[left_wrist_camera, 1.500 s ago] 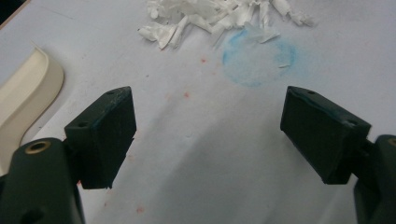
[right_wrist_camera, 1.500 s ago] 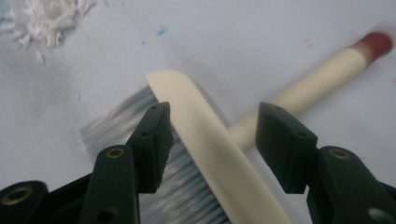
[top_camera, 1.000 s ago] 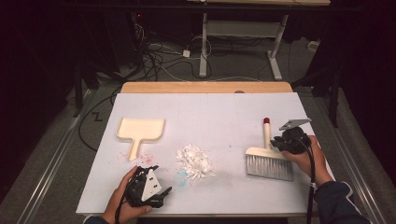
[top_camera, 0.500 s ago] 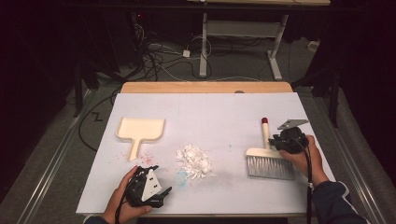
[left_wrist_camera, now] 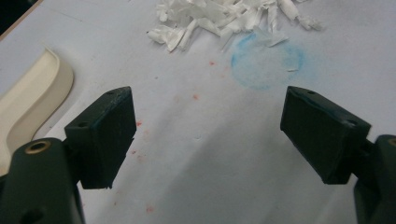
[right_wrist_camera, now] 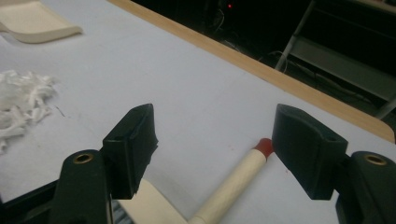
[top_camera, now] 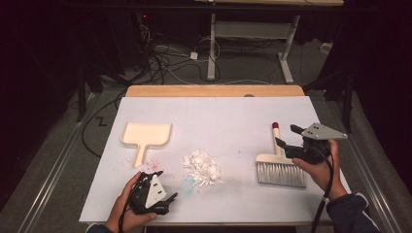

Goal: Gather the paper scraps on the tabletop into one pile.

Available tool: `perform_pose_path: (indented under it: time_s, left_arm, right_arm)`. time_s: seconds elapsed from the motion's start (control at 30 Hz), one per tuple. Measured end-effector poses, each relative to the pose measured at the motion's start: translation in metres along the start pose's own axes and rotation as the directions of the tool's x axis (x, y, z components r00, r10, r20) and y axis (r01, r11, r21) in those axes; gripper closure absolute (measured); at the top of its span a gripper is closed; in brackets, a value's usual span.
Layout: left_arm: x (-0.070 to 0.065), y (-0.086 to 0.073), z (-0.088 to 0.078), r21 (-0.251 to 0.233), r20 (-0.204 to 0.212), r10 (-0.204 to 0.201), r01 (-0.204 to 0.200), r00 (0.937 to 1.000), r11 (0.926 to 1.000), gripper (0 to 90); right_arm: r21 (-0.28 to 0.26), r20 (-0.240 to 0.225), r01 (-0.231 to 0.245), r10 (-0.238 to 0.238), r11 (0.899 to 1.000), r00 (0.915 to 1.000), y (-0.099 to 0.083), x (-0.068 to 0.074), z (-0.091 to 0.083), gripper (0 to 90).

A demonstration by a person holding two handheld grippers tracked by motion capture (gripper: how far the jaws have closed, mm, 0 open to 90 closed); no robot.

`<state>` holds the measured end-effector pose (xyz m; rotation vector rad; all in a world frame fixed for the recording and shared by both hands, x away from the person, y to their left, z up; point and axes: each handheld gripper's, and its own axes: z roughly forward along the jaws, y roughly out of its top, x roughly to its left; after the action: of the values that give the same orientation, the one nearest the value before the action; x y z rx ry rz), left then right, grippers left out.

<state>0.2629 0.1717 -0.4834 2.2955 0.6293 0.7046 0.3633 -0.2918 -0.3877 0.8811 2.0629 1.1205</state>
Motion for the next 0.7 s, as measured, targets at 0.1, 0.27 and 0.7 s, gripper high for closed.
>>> perform_pose_path:
  time_s: [0.1,0.27,0.7]
  left_arm:
    - [0.001,0.0,-0.001,-0.002,-0.002,-0.004,0.004,1.0,1.0,17.2]
    - [0.002,0.0,0.0,-0.004,-0.01,-0.011,0.011,0.9999,0.9999,17.2]
    - [0.006,0.001,-0.002,-0.018,-0.037,-0.038,0.038,0.9986,0.9991,17.2]
  right_arm:
    - [-0.026,0.021,0.022,-0.022,0.999,0.9995,-0.001,0.008,-0.009,25.2]
    - [-0.048,0.039,0.041,-0.039,0.998,0.9985,-0.007,0.018,-0.025,22.9]
    - [-0.072,0.025,0.092,-0.09,0.993,0.9956,-0.053,0.043,-0.045,17.7]
